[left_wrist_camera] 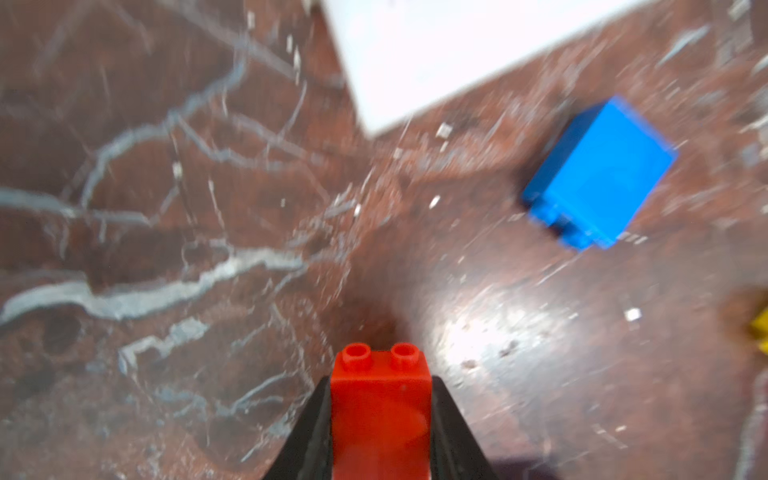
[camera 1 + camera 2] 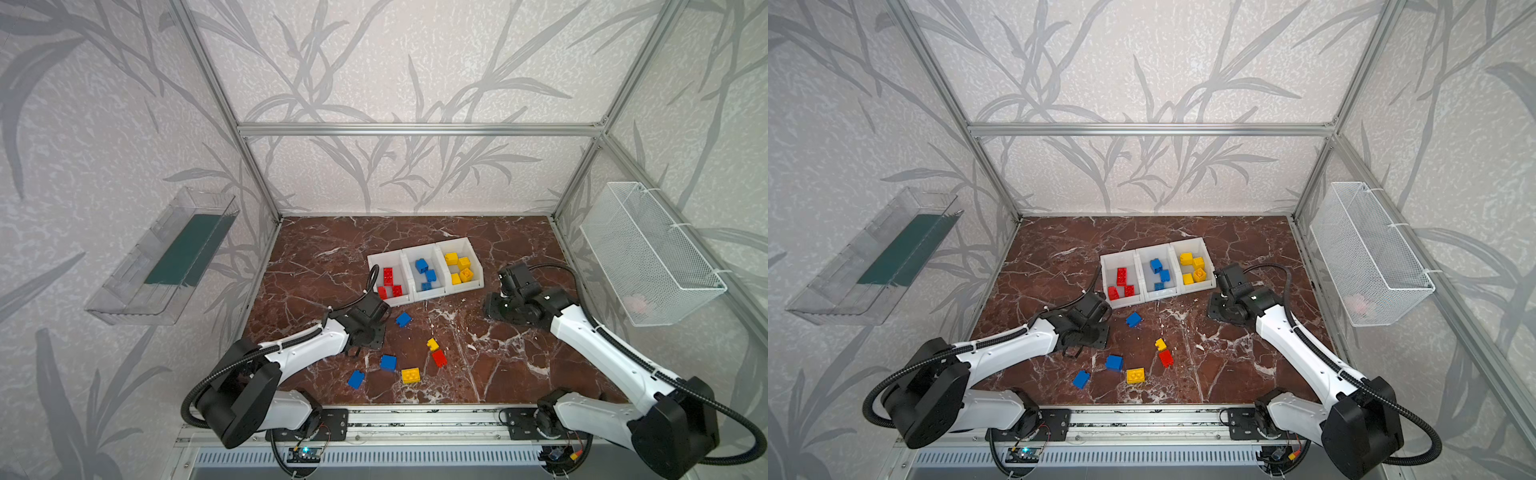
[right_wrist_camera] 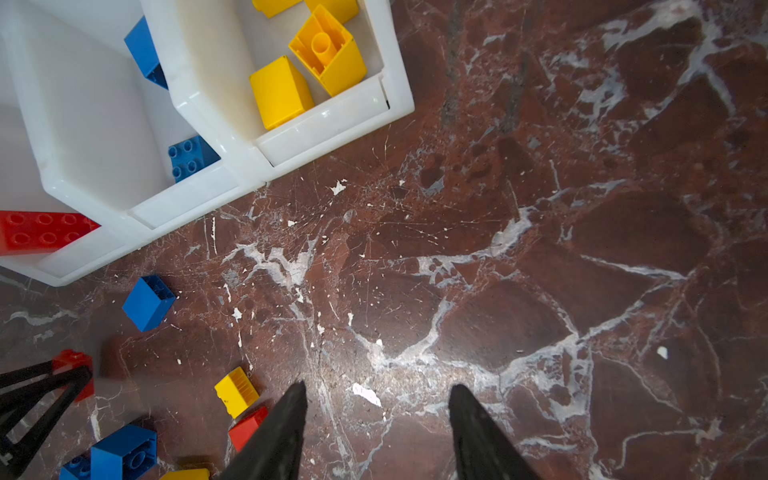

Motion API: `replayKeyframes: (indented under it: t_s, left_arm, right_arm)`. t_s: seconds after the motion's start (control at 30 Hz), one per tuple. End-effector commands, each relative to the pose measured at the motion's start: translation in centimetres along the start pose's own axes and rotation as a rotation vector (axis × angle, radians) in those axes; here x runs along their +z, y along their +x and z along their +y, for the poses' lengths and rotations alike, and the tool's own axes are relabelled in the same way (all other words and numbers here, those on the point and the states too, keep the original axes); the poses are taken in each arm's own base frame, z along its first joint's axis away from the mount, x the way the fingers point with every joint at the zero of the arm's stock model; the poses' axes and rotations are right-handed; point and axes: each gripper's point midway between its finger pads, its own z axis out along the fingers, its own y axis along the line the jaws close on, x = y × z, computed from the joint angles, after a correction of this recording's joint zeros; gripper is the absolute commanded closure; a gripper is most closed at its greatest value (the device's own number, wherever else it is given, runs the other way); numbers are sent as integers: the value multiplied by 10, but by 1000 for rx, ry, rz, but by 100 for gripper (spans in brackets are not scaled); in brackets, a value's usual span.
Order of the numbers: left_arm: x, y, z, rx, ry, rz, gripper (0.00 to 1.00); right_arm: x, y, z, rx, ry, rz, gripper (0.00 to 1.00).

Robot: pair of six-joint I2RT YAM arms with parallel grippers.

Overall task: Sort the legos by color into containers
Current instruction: 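Carry the red brick with the left gripper into the red compartment and release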

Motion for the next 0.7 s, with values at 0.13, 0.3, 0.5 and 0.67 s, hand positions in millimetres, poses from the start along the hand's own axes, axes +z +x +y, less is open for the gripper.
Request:
replayKeyframes:
  t_s: [0.13, 0.3, 0.5, 0.67]
  left_arm:
    - [-45, -119, -21, 32, 34, -295, 72]
    - [-41, -175, -19, -2, 84, -337, 72]
    - [-8, -190, -21, -57, 173, -256, 72]
    - [8, -191, -19, -84, 172, -239, 69]
  right_arm:
    - [-11, -2, -3, 3, 8, -22, 44]
    - [-15, 0, -5, 6, 7, -31, 44]
    - [-16, 7, -7, 15, -3, -25, 44]
    - [-15, 10, -9, 12, 0, -17, 44]
